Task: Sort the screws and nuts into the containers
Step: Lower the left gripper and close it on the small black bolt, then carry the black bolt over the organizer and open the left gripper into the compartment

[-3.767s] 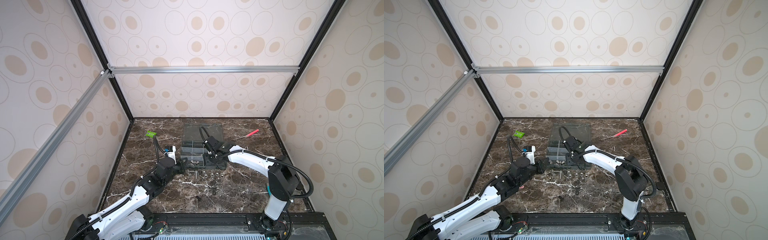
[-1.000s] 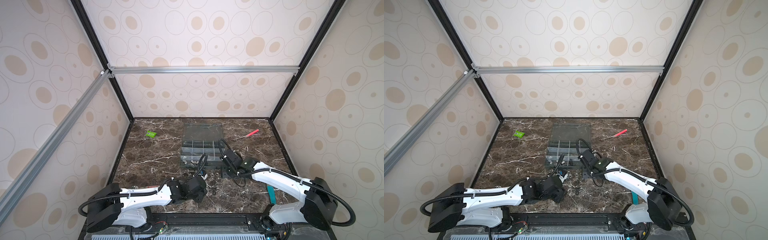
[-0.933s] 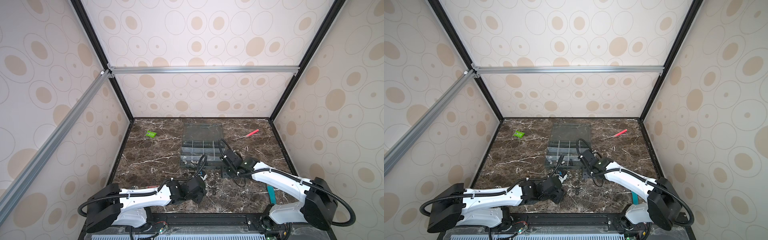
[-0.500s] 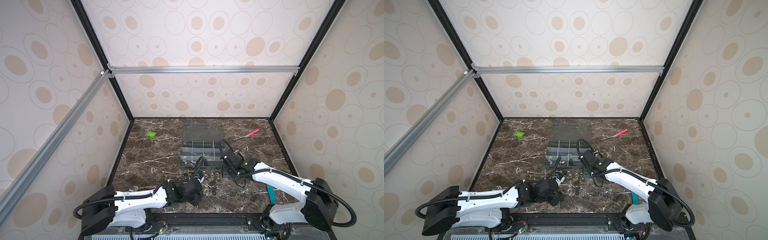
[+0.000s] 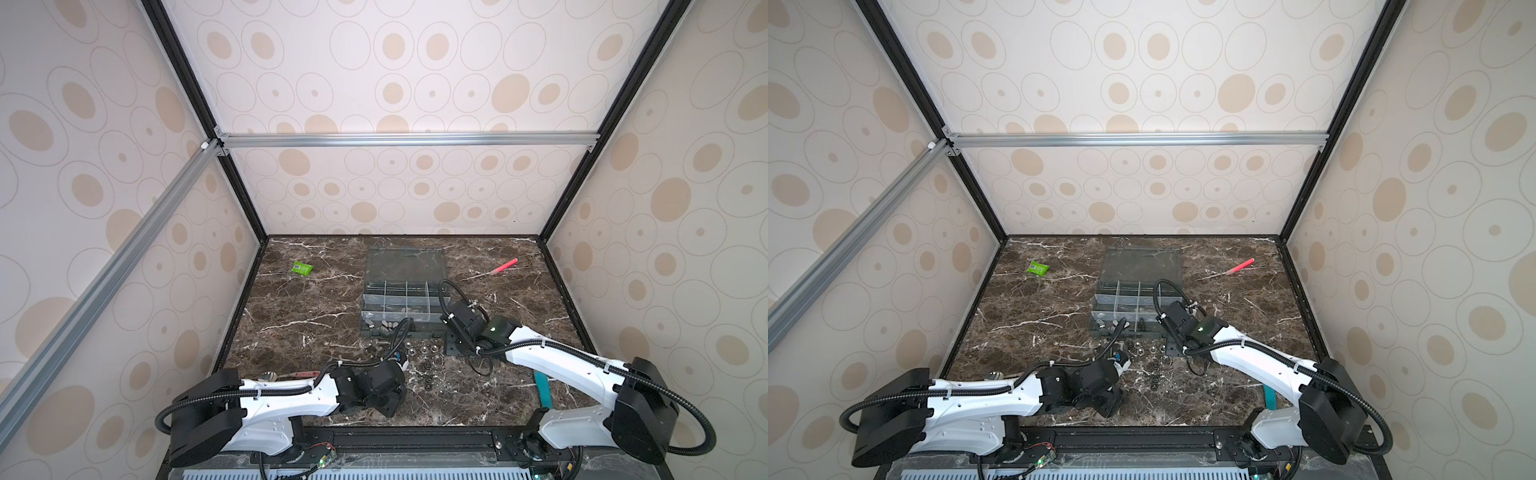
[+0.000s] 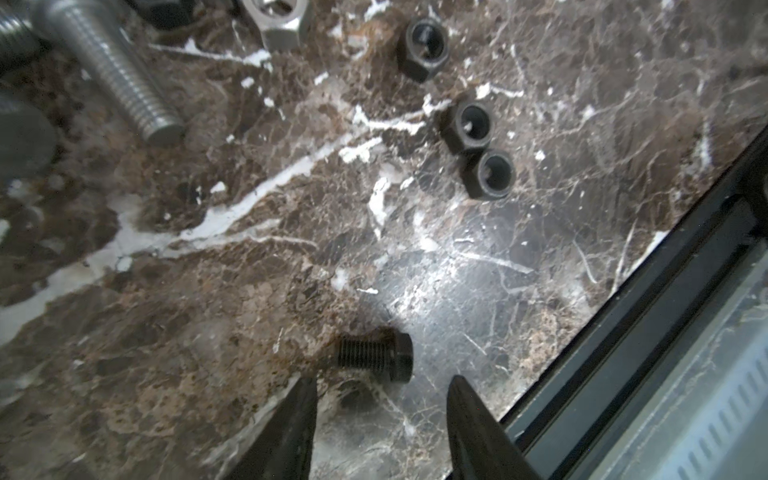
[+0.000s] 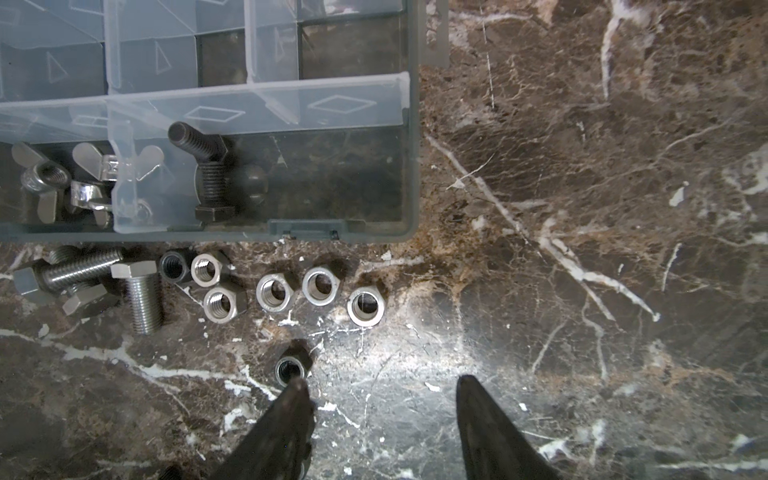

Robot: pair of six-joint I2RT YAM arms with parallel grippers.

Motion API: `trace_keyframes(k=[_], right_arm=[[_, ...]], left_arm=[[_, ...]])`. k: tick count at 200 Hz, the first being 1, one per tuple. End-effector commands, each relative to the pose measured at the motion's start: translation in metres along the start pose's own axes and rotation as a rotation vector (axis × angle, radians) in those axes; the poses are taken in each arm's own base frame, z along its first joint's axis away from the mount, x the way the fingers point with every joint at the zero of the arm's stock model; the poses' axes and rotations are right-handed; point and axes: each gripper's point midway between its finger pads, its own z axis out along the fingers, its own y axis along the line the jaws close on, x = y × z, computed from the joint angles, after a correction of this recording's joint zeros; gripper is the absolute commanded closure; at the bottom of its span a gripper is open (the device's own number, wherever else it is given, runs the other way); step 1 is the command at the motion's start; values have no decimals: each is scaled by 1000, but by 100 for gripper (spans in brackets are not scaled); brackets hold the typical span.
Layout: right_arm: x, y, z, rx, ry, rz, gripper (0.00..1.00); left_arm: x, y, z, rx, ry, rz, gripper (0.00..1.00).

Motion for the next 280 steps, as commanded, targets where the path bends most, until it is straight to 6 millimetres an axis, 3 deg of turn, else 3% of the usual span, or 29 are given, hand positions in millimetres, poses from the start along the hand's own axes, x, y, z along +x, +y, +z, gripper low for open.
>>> trace_keyframes(k=[1, 107, 185, 226, 254, 280], right_arm=[[7, -11, -2, 27, -12, 29, 40], [8, -10, 1, 30, -19, 45, 40], [12, -16, 2, 36, -25, 58, 40], [13, -17, 2, 39, -26, 62, 41], [12, -16, 2, 37, -29, 61, 41], [11, -16, 2, 38, -33, 58, 41]], left_arm=[[3, -1, 2, -5, 8, 20, 49], [-6, 4, 17, -81, 30, 97, 49], [4, 5, 20, -72, 64, 92, 58], [8, 9, 20, -90, 83, 105, 68], [3, 7, 17, -83, 63, 107, 69], [-15, 5, 5, -90, 5, 124, 69]])
